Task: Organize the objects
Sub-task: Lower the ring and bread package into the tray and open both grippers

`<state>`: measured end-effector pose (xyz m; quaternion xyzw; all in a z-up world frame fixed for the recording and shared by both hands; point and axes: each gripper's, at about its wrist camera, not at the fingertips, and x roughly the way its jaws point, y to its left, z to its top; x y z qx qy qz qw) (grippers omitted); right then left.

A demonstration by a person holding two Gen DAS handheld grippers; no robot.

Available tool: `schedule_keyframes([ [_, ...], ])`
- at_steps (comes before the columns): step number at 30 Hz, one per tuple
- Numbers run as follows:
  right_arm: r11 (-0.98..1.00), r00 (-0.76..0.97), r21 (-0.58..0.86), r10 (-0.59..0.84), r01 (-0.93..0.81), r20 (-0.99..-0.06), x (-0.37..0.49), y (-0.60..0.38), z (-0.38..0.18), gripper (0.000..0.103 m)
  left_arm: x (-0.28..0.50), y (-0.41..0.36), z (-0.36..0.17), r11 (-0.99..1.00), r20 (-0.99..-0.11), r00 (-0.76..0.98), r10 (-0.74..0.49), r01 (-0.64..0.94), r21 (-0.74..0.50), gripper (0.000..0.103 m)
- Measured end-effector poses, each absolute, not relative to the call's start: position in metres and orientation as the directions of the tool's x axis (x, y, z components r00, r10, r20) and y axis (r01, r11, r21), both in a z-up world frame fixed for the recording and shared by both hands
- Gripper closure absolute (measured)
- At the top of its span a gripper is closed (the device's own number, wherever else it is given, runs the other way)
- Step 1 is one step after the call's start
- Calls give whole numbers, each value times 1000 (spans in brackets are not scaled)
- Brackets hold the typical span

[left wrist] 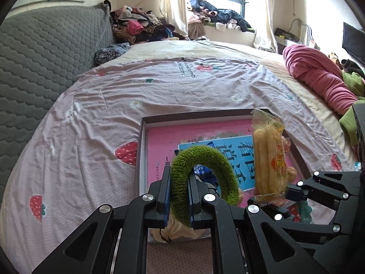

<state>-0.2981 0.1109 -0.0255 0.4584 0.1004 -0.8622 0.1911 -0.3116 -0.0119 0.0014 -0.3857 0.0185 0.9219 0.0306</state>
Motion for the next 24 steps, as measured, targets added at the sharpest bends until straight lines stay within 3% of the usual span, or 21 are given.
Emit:
schedule_keyframes([
  [24, -902, -458, 3, -222, 432, -861, -310, 100, -59, 77, -323, -9, -32, -997, -739, -672, 46, -77, 8, 91],
])
